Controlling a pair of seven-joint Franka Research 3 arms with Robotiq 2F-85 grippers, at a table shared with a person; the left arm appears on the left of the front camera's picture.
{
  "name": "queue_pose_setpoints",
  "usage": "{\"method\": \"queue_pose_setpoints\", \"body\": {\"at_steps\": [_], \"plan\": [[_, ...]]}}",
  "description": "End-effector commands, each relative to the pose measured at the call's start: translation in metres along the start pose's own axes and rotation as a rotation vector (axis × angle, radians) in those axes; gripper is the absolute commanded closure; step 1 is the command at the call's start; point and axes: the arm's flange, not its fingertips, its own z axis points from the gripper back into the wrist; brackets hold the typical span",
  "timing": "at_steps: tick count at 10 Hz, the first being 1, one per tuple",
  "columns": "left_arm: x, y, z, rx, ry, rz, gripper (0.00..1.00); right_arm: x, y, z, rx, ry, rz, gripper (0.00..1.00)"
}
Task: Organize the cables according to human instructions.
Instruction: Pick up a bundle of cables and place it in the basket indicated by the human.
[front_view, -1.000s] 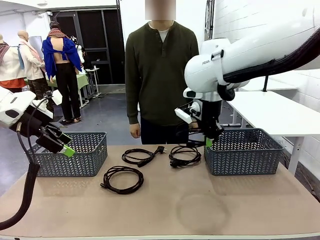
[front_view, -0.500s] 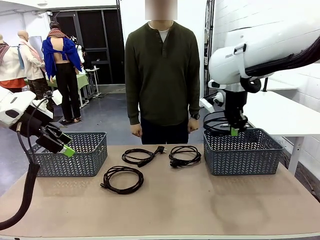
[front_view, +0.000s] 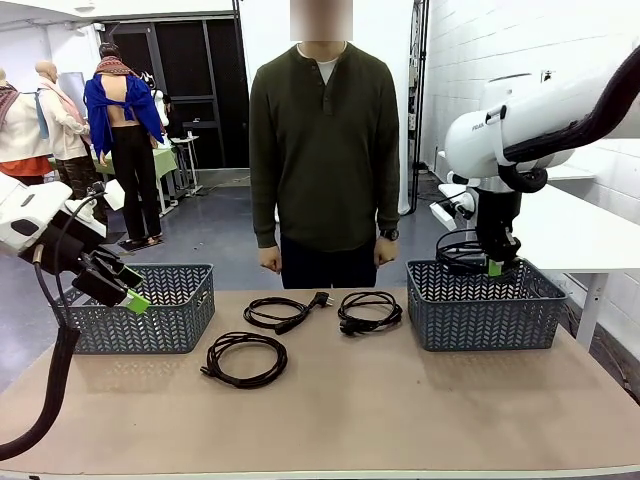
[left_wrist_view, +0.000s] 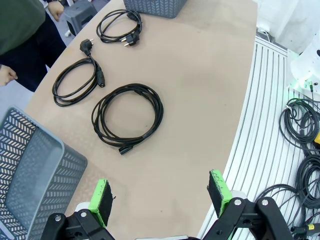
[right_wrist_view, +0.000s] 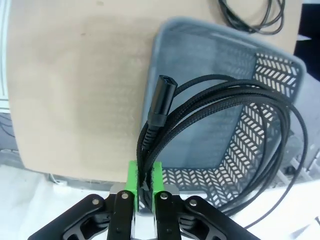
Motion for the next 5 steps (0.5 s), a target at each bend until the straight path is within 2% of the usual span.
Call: {"method": "queue_pose_setpoints", "body": {"at_steps": [1, 5], "plan": [[-0.001, 0.003, 0.000, -0.016, -0.015, -0.011, 0.00, -0.008, -0.022, -0.002, -0.010, -0.020, 0.008, 1.00], [-0.001, 0.003, 0.000, -0.016, -0.015, -0.011, 0.00, -0.007, -0.017, -0.009, 0.001, -0.002, -0.004, 1.00]]}}
